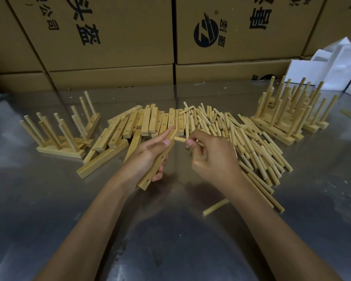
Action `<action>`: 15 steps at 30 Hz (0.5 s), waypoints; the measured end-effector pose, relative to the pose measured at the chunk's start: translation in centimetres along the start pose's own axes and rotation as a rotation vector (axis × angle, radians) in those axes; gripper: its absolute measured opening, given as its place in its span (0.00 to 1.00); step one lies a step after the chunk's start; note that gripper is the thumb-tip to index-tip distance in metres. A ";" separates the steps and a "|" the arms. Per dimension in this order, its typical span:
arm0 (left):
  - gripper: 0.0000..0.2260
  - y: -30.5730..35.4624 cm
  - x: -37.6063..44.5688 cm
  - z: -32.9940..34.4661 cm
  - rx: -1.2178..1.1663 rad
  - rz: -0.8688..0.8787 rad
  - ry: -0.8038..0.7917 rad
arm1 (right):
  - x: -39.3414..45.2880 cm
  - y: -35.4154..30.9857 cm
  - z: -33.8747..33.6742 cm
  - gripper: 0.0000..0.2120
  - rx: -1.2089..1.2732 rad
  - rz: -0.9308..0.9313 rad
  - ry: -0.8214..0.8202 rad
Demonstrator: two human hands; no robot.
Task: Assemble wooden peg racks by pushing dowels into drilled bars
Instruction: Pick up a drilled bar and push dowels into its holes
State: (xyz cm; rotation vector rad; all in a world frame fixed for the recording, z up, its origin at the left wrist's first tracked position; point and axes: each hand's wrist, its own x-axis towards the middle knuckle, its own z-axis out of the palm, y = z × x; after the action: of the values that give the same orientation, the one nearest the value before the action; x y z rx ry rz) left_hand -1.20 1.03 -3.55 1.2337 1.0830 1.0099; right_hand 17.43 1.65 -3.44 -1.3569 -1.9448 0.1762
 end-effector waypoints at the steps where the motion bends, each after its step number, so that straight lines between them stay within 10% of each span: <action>1: 0.17 0.0 0.0 0.1 0.010 0.009 0.006 | -0.1 -0.1 0.2 0.05 0.053 0.031 0.003; 15: 0.16 -0.7 0.6 1.3 0.064 -0.005 0.168 | 1.0 0.7 0.4 0.13 0.556 0.471 -0.061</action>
State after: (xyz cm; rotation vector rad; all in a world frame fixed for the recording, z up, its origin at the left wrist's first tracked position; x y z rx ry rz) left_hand 0.20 1.34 -4.28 1.2136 1.2557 1.0974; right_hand 17.58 2.90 -3.57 -1.3973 -1.4299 0.9187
